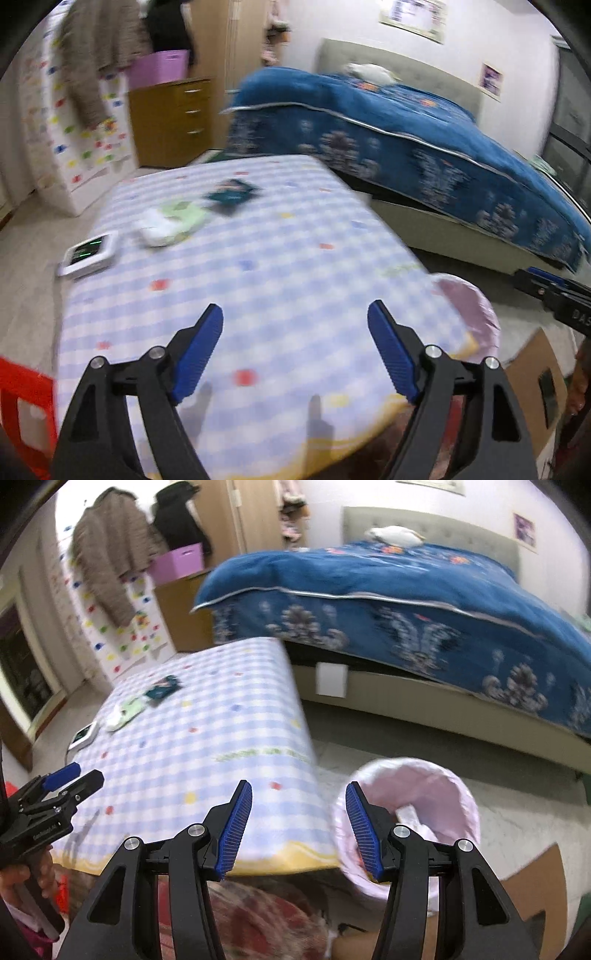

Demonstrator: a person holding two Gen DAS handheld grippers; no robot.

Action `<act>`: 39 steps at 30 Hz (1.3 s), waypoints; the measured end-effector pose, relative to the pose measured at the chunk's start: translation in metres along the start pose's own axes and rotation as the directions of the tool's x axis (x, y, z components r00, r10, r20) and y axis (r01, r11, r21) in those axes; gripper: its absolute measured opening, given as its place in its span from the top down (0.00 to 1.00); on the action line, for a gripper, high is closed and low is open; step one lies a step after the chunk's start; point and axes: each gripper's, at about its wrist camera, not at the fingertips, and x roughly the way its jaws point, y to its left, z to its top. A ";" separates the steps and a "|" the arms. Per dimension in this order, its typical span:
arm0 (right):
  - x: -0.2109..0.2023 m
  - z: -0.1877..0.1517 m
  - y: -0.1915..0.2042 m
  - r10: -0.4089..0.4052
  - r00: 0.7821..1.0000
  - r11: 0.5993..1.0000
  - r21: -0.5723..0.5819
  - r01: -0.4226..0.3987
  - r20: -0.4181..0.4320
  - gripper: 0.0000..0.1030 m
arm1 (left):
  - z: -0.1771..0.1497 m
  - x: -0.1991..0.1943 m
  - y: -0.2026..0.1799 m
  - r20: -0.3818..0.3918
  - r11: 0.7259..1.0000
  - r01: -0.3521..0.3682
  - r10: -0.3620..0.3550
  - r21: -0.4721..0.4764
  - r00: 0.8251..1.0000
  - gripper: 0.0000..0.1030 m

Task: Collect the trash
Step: 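Move both open tools back over the table, then grasp the dark teal snack wrapper with the right tool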

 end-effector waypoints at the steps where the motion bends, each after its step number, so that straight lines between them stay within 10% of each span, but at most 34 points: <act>1: 0.004 0.004 0.009 0.009 1.000 1.000 -0.016 -0.009 0.000 0.48 | 0.001 -0.002 0.011 0.004 1.000 -0.022 0.022 -0.014 1.000 0.22; 19: 0.135 0.079 0.181 0.162 0.982 0.936 -0.300 -0.183 -0.095 0.49 | 0.037 0.023 0.165 -0.003 0.956 -0.228 0.231 -0.183 0.973 0.19; 39: 0.250 0.117 0.243 0.110 0.980 0.891 -0.421 -0.172 -0.168 0.64 | 0.056 0.061 0.172 -0.015 0.962 -0.196 0.197 -0.192 0.980 0.19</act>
